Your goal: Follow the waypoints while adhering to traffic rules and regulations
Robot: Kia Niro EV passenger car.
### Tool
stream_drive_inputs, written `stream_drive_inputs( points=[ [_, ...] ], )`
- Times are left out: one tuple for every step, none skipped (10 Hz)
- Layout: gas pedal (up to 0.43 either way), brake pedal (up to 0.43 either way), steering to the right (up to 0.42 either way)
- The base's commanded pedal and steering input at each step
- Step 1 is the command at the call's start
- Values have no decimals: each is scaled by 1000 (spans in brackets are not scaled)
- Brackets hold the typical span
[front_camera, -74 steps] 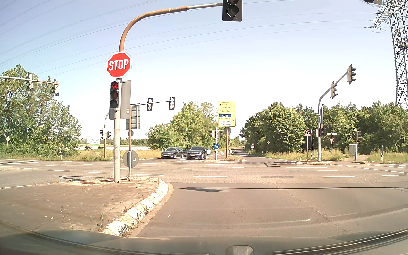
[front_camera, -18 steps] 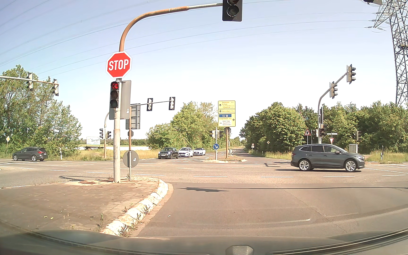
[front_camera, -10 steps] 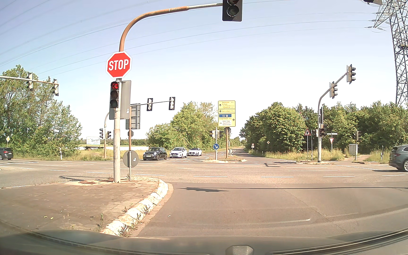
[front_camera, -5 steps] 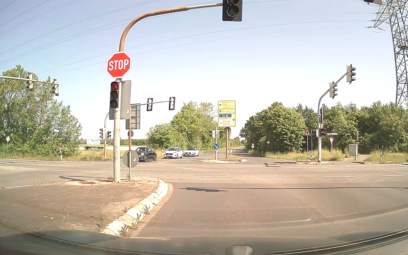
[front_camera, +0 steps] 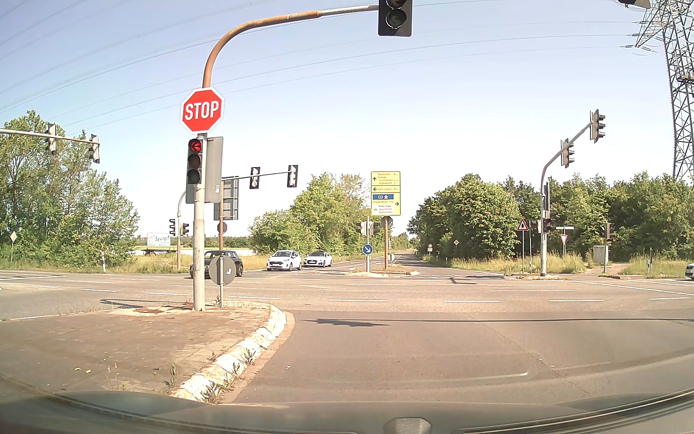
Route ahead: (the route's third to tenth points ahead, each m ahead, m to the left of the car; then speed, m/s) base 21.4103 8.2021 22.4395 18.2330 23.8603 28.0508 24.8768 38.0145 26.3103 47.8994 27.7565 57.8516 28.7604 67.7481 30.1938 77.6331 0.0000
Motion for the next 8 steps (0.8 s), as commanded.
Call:
stream_drive_inputs(
  points=[
    [0,262,0],
    [0,262,0],
    [0,262,0],
    [0,268,1],
    [0,262,1],
    [0,262,0],
    [0,268,0],
    [0,262,1]
  ],
)
